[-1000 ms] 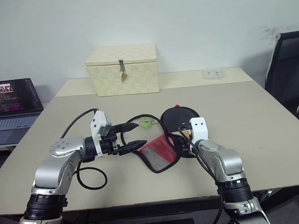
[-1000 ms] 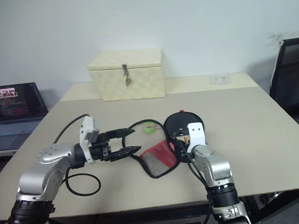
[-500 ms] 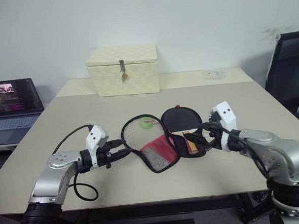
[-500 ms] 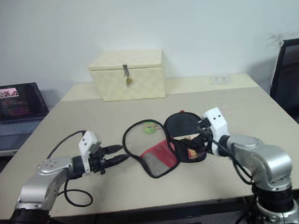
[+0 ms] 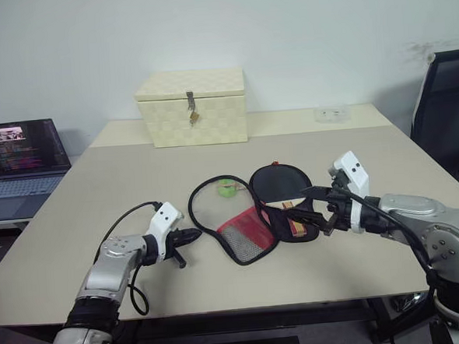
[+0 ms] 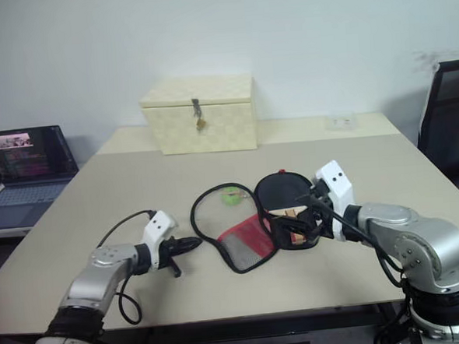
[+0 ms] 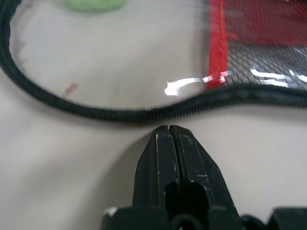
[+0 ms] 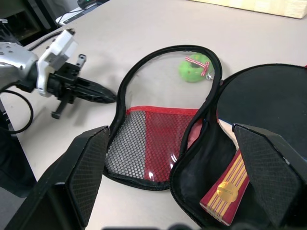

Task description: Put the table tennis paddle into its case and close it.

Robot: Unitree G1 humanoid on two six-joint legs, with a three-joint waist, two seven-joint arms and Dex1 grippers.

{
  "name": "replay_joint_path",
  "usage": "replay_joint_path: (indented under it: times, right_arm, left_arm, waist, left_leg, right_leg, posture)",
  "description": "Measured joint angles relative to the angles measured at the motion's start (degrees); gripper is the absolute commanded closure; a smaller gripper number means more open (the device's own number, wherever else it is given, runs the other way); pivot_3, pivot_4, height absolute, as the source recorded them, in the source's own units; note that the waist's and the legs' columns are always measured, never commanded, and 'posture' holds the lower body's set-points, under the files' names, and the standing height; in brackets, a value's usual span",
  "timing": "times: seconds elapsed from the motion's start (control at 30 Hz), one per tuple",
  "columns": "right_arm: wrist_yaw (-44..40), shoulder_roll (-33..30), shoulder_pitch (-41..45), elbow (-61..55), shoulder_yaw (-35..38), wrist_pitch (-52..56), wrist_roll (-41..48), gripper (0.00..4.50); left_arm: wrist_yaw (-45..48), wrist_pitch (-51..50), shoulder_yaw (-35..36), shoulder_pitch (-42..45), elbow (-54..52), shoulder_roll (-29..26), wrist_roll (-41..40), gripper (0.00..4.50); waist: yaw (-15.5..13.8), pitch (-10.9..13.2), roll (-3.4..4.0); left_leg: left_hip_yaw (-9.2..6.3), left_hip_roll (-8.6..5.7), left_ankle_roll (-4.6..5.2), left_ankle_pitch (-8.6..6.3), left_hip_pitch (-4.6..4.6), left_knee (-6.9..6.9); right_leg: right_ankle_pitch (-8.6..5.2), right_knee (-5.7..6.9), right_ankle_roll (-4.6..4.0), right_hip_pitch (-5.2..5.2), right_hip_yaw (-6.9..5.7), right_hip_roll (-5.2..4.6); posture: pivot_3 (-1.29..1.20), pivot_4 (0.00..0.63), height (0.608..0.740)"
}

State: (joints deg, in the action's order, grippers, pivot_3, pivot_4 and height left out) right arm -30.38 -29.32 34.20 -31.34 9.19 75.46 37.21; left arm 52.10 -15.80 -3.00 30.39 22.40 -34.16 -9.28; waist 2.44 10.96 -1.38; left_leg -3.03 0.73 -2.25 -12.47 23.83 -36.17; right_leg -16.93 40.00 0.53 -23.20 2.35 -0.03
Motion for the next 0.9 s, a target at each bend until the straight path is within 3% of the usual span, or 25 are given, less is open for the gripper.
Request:
replay_joint_path:
  times: [0.3, 0.57, 0.73, 0.9]
  right_arm:
    - [0.5, -1.4, -1.5, 0.0, -0.3, -0.4, 0.6, 0.00]
    - [-0.2, -5.7, -2.3, 0.1, 0.6, -1.2, 1.9, 0.00]
    - [-0.9, -9.7, -2.6, 2.4, 1.4, -1.8, 2.1, 0.00]
    - [0.5, -10.5, -2.7, 5.4, 2.5, -1.8, 1.8, 0.00]
  left_arm:
    - [-1.6, 3.5, -2.8, 6.9, 6.1, 7.0, 3.3, 4.45]
    - [-0.7, 5.5, -3.9, 23.2, 8.9, 15.1, 3.4, 4.45]
    - [0.0, 10.8, -5.0, 30.7, 18.9, 19.9, 4.4, 4.45]
    - [0.7, 14.7, -5.2, 31.5, 25.6, 20.6, 5.5, 4.45]
  waist:
    - [-1.1, 0.0, -0.03]
    - [-0.9, 0.0, -0.04]
    - [-0.5, 0.0, -0.04]
    - [0.0, 0.0, -0.04]
  left_leg:
    - [-0.15, -0.13, 0.01, 0.00, 0.19, -0.35]
    - [-0.07, -0.19, 0.04, -0.02, 0.32, -0.60]
    - [0.03, -0.28, 0.06, -0.03, 0.29, -0.62]
    - [0.10, -0.19, 0.07, -0.04, 0.25, -0.61]
  right_leg:
    - [0.07, 0.00, 0.15, 0.09, -0.07, 0.05]
    - [0.16, -0.03, 0.31, 0.08, -0.11, 0.09]
    - [0.16, -0.03, 0.32, 0.07, -0.02, 0.17]
    - [0.16, -0.01, 0.29, 0.02, 0.07, 0.43]
  posture:
    - [0.00, 0.150, 0.740]
    - [0.00, 0.150, 0.740]
    - [0.00, 0.150, 0.740]
    - [0.00, 0.150, 0.740]
